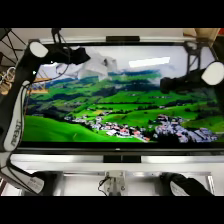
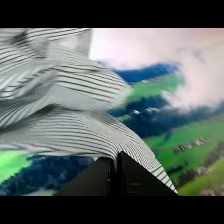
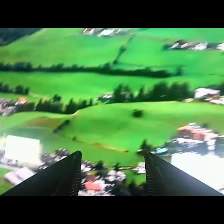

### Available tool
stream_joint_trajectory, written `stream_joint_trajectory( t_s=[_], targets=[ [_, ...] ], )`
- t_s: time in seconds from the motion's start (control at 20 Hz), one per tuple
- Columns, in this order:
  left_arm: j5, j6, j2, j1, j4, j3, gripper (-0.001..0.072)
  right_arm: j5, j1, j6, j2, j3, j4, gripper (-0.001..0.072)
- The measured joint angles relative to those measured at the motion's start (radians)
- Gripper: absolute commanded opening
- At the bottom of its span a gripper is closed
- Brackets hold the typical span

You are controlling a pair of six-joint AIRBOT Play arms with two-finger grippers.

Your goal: Fold the shirts.

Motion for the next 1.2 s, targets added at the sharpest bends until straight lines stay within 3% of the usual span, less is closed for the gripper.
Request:
stream_joint_trajectory(
  t_s=[0.15, 0.3, 0.6, 0.65, 0.7, 0.75, 0.95, 1.15, 1.2],
  targets=[
    [-0.098, -0.017, 0.112, -0.139, -0.003, -0.051, 0.0059, 0.015, 0.000, 0.045, 0.101, 0.086, -0.122, 0.0506],
    [-0.102, -0.080, 0.143, -0.340, 0.000, -0.131, 0.0060, 0.035, -0.001, 0.093, 0.192, 0.183, -0.261, 0.0506],
    [0.202, -0.249, 0.045, -0.759, -0.074, -0.229, 0.0064, 0.126, -0.002, 0.125, 0.279, 0.267, -0.419, 0.0506],
    [0.244, -0.258, 0.024, -0.800, -0.102, -0.228, 0.0206, 0.132, -0.002, 0.128, 0.284, 0.271, -0.431, 0.0506],
    [0.282, -0.264, 0.006, -0.827, -0.117, -0.224, 0.0533, 0.137, -0.002, 0.130, 0.288, 0.274, -0.442, 0.0506],
    [0.303, -0.262, -0.006, -0.838, -0.130, -0.218, 0.0636, 0.138, -0.002, 0.130, 0.289, 0.276, -0.452, 0.0506],
    [0.152, -0.191, -0.005, -0.724, -0.111, -0.175, 0.0604, 0.146, -0.002, 0.132, 0.278, 0.279, -0.496, 0.0506],
    [-0.137, -0.178, 0.010, -0.426, 0.086, -0.068, 0.0607, 0.177, -0.001, 0.108, 0.199, 0.261, -0.410, 0.0513],
    [-0.193, -0.178, 0.012, -0.338, 0.131, -0.042, 0.0611, 0.179, -0.002, 0.092, 0.163, 0.241, -0.348, 0.0653]
  ],
)
